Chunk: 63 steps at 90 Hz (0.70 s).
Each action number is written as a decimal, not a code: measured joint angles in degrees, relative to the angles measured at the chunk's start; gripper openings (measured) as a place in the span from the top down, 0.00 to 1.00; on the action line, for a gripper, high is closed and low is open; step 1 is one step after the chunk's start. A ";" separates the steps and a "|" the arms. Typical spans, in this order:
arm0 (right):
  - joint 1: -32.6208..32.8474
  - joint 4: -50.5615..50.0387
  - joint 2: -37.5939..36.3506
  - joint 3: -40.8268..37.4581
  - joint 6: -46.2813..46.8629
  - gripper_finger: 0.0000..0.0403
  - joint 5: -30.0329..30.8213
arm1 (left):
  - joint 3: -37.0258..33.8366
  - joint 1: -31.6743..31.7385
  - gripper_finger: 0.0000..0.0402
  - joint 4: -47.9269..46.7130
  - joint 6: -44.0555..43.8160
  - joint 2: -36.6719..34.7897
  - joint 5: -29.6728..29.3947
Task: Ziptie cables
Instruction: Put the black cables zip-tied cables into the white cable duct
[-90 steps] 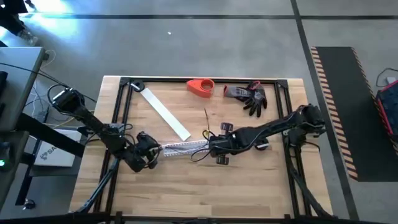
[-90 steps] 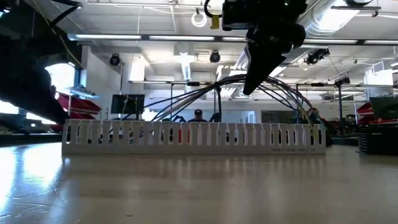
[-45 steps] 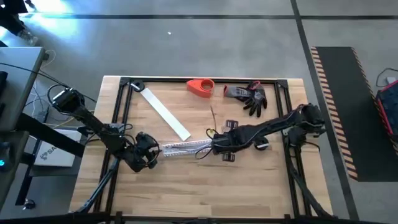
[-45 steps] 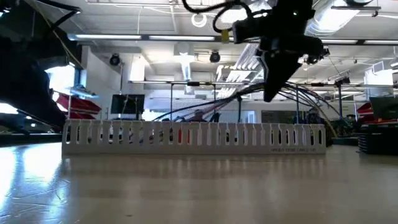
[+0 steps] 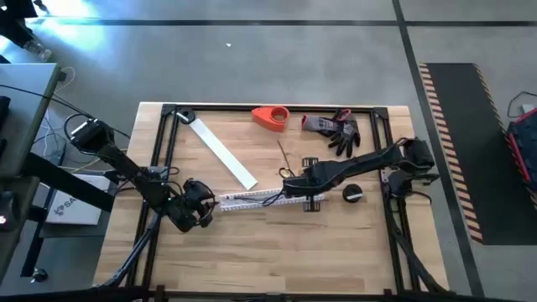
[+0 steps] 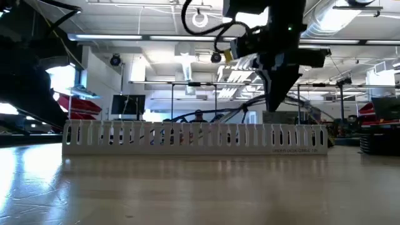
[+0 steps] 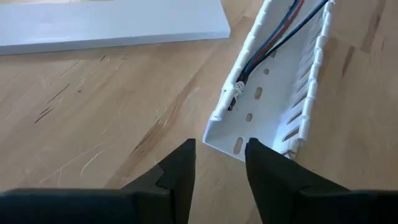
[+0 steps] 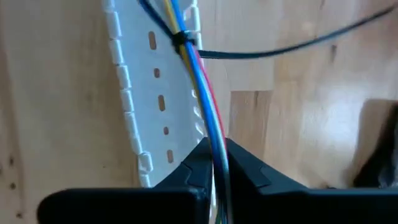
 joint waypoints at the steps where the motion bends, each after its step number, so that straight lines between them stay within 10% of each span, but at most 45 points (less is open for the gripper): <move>1: -0.04 0.26 0.19 0.00 -0.02 0.94 0.16 | 0.00 0.00 0.70 0.08 0.00 0.00 -0.01; 63: 0.01 9.35 0.74 5.42 -5.74 1.00 6.92 | 14.96 0.00 0.70 -16.07 11.48 -0.13 -0.24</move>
